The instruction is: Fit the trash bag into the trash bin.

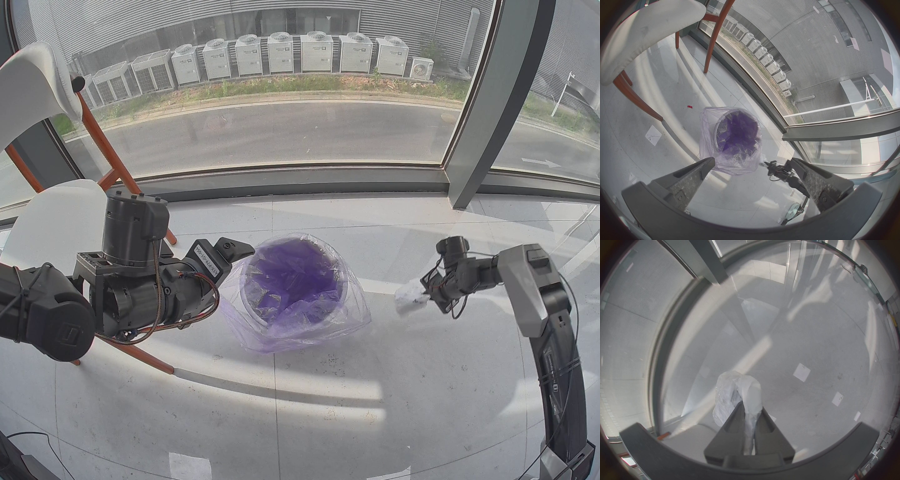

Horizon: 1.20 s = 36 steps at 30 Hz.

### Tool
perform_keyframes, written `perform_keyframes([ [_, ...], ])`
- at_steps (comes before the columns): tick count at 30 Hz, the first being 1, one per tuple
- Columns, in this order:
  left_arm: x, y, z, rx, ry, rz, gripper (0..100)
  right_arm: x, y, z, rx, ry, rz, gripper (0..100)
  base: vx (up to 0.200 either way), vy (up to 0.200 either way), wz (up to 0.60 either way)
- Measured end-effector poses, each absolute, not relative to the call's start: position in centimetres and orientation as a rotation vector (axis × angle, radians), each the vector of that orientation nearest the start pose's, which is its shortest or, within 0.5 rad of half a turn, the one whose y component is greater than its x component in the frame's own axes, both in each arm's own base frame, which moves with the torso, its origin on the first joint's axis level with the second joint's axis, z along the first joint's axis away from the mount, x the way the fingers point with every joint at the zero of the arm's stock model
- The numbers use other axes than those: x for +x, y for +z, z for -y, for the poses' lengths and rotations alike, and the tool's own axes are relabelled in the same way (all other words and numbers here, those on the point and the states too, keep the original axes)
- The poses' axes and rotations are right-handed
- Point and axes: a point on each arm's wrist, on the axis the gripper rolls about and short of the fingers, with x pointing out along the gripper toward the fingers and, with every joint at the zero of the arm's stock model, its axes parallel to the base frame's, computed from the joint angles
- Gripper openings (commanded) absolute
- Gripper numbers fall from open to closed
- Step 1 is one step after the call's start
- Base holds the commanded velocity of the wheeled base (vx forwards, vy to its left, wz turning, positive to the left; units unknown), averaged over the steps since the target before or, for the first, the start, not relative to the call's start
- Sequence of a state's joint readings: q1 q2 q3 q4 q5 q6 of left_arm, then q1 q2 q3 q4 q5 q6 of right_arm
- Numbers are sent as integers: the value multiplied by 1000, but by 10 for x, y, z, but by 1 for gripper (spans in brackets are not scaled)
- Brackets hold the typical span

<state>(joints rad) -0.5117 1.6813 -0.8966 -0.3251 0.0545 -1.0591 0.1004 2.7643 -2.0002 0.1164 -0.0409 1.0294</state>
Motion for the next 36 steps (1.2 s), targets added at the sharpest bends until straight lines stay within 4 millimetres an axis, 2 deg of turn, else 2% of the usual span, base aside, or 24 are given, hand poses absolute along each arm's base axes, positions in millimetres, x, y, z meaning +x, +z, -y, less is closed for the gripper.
perform_keyframes([
  [4, 261, 185, 142, -898, -163, -620, 100, 517, 40, -47, 939, -324, -735, 0, 0, 0, 0],
  [7, 259, 187, 139, -905, -162, -602, 100, 503, 102, -56, 962, -241, -683, 0, 0, 0, 0],
  [8, 259, 188, 137, -910, -167, -590, 100, 495, 125, -64, 971, -203, -668, 0, 0, 0, 0],
  [11, 256, 190, 134, -924, -183, -553, 100, 470, 172, -95, 989, -105, -657, 0, 0, 0, 0],
  [13, 254, 191, 132, -934, -195, -528, 100, 451, 193, -124, 1003, -36, -673, 0, 0, 0, 0],
  [16, 251, 191, 128, -939, -207, -495, 100, 422, 213, -173, 1006, 77, -721, 0, 0, 0, 0],
  [20, 248, 194, 119, -942, -206, -449, 100, 393, 218, -227, 993, 191, -786, 0, 0, 0, 0],
  [24, 247, 199, 106, -951, -188, -401, 100, 385, 211, -262, 987, 248, -788, 0, 0, 0, 0],
  [29, 244, 205, 95, -960, -175, -360, 100, 393, 188, -280, 975, 225, -761, 0, 0, 0, 0],
  [36, 241, 211, 91, -966, -177, -336, 100, 408, 156, -283, 941, 175, -770, 0, 0, 0, 0],
])
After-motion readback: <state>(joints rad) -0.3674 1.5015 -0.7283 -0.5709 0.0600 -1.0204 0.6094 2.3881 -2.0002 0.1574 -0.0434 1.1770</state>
